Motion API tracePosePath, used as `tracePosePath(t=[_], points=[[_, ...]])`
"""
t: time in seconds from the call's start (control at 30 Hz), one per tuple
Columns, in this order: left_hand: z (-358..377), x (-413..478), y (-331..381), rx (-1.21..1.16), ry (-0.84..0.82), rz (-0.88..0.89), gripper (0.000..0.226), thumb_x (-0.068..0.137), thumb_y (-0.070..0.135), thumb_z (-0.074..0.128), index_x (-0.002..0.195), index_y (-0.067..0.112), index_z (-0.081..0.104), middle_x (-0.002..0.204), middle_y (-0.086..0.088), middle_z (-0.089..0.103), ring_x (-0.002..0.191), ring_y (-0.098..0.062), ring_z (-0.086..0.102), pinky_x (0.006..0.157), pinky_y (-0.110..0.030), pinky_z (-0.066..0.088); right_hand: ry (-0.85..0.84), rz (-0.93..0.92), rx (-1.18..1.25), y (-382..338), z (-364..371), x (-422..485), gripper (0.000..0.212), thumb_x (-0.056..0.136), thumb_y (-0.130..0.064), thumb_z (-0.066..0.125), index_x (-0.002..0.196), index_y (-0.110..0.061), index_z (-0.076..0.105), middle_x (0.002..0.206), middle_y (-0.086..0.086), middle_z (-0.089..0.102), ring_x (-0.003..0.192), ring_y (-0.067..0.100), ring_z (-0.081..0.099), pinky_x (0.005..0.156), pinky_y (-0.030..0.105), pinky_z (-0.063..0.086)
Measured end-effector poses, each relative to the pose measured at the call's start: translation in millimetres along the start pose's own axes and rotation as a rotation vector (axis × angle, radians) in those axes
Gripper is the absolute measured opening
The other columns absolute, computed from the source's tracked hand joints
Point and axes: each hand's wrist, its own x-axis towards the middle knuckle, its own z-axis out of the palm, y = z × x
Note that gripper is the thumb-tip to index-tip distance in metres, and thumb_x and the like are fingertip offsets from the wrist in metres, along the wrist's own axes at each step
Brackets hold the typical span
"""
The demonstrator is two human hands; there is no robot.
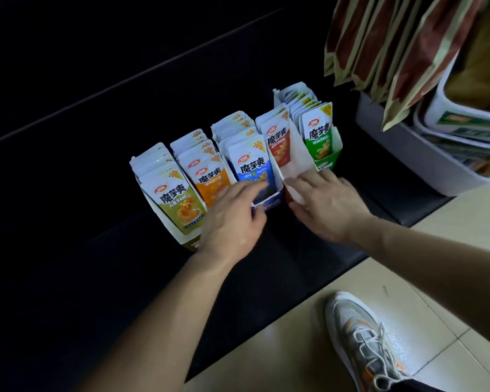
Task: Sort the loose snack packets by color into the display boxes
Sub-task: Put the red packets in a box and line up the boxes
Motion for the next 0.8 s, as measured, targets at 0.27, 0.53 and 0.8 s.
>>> tracePosePath(t=[0.27, 0.53, 0.8], points=[[-26.9, -41.4, -49.7, 0.268, 0.049, -0.304, 0.052, 0.089, 0.038, 0.063, 0.139, 0.027, 0.053, 0.153, 0.0, 0.035, 0.137, -0.029, 0.029, 0.111, -0.042, 0.036, -0.096, 0.035, -0.011, -5.6, -6.2, 25.8, 0.068, 0.093, -0.019, 0.056, 0.152, -0.029, 0.023, 0.139, 0.001, 0.05, 0.13, 0.03, 0.041, 0.097, 0.05, 0.046], [-18.4, -35.2, -33.7, 0.152, 0.048, -0.319, 0.056, 0.09, 0.037, 0.063, 0.143, 0.026, 0.048, 0.153, 0.002, 0.033, 0.139, -0.024, 0.026, 0.112, -0.038, 0.034, 0.14, 0.02, 0.105, -1.1, -13.5, 39.3, 0.045, 0.089, -0.016, 0.057, 0.134, -0.016, 0.053, 0.123, 0.009, 0.056, 0.115, 0.034, 0.052, 0.084, 0.045, 0.051], [18.4, 15.4, 30.4, 0.011, 0.126, -0.082, 0.044, 0.091, 0.027, 0.061, 0.134, 0.02, 0.058, 0.134, 0.002, 0.053, 0.123, -0.021, 0.044, 0.104, -0.035, 0.041, -0.013, 0.143, 0.01, 49.1, -12.4, 20.4, 0.055, 0.087, -0.033, 0.058, 0.139, -0.019, 0.049, 0.136, 0.006, 0.054, 0.127, 0.031, 0.047, 0.101, 0.044, 0.038]])
